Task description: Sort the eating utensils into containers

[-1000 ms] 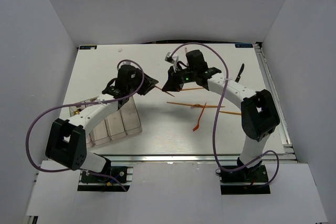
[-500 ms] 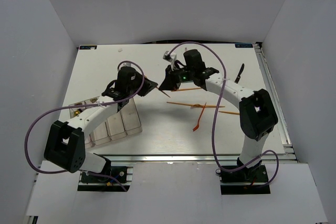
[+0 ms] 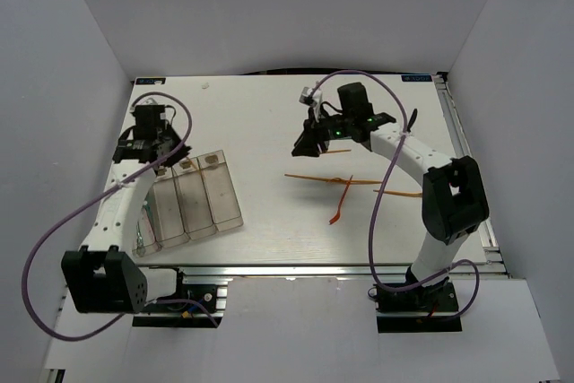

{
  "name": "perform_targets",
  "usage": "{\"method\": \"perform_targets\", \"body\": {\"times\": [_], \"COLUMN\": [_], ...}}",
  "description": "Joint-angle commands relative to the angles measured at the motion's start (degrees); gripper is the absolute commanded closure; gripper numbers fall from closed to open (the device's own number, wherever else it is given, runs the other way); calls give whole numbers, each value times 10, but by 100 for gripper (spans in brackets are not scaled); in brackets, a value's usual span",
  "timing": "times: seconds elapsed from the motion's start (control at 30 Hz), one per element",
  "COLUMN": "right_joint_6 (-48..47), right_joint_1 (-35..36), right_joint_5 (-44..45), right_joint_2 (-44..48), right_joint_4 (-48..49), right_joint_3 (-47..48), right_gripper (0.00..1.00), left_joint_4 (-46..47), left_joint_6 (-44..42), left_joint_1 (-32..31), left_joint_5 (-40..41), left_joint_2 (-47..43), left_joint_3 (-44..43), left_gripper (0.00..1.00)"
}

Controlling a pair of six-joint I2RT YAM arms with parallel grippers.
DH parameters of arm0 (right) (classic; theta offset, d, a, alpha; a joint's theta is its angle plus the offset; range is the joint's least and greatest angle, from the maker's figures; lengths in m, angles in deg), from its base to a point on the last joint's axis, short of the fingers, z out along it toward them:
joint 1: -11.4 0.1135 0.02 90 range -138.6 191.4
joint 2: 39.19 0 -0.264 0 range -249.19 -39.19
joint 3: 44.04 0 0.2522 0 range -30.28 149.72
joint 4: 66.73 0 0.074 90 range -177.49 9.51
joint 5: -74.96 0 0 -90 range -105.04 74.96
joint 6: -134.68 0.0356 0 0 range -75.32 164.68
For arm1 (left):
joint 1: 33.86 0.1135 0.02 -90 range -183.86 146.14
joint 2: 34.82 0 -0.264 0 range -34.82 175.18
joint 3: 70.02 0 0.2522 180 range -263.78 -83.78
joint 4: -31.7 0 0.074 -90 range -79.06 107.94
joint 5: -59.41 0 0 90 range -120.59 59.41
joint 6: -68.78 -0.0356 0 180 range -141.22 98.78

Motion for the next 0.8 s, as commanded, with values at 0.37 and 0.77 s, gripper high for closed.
{"method": "perform_targets", "body": {"times": [0.37,0.77], "right_joint_6": [-108,-100], "right_joint_1": [-86,-111], "right_joint_5": [-69,-77], "right_joint_2": [50,72], "right_joint_4": [-57,-54], "right_joint_3": [-45,-73], "right_gripper": [62,62], "left_joint_4": [-99,15], "left_joint_6": [-331,-398], "left_joint_1": [123,133], "left_joint_5": [320,328], "left_joint_2": [-64,-18], "left_joint_3": [66,181], "left_gripper": [100,75]}}
